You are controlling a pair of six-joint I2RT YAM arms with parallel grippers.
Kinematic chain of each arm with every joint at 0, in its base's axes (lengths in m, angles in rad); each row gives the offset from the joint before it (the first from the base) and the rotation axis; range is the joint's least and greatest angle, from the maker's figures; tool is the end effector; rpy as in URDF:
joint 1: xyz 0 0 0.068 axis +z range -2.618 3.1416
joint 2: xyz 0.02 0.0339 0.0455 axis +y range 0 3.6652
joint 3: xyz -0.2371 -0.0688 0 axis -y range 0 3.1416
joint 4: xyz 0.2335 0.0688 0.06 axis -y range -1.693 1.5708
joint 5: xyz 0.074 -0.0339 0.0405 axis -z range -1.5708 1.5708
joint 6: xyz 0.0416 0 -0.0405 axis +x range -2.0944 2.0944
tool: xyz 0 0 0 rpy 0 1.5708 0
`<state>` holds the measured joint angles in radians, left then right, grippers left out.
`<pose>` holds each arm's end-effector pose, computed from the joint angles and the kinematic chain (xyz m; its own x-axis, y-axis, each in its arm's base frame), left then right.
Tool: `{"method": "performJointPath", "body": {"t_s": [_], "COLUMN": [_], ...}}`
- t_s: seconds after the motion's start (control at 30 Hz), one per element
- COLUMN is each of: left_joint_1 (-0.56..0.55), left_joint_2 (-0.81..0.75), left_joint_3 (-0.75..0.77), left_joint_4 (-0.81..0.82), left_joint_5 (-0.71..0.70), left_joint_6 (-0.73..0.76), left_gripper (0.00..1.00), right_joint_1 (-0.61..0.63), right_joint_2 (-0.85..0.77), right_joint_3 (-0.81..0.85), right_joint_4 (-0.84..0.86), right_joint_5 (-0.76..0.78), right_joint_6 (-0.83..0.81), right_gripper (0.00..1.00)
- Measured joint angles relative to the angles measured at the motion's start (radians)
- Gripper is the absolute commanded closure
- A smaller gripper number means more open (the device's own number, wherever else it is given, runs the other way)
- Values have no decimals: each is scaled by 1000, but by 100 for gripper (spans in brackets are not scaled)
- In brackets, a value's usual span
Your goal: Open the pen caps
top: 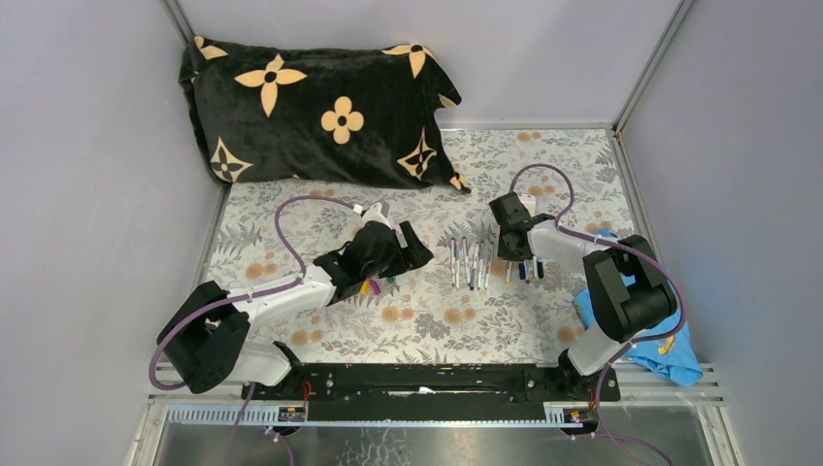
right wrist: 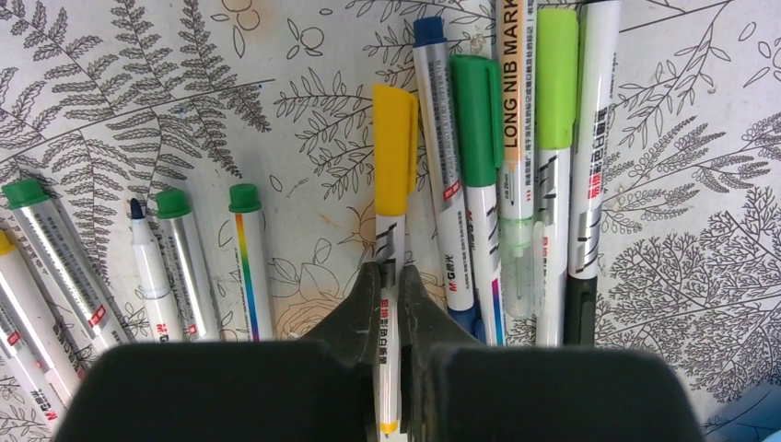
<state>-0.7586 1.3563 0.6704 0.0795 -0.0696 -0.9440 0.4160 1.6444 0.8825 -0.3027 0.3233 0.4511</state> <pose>0.2075 -0.1927 0.1779 -0.7648 -0.3883 -0.5141 0.0432 0.7653 -0.6423 0.2823 0.1103 0.1330 -0.8256 0.0872 -0.5575 0.1307 0.9907 -0.0387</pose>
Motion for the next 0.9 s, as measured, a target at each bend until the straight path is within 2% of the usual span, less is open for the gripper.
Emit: {"method": "performJointPath", "body": {"t_s": [0.27,0.6,0.73,0.9], "left_joint_1": [0,21,27,26], "left_joint_2": [0,0,0,0], "left_joint_3": [0,1,2,2], "left_joint_4": [3,13,48,106], "left_joint_5": [12,109,166,238], "left_joint_6": [-7,-25,-59,-122], "left_gripper": [10,9,9,9], "right_joint_1": [0,27,66,156], "right_joint_2": [-81,-397,-473,-492], "right_joint_3": [-56,-77,-85,-85], "right_joint_4": [-4,-1,-1,0], "right_joint_5": [-45,-240,-334,-394], "right_joint_6": [4,-14,-13,-2], "right_gripper": [100,100,100,100]}}
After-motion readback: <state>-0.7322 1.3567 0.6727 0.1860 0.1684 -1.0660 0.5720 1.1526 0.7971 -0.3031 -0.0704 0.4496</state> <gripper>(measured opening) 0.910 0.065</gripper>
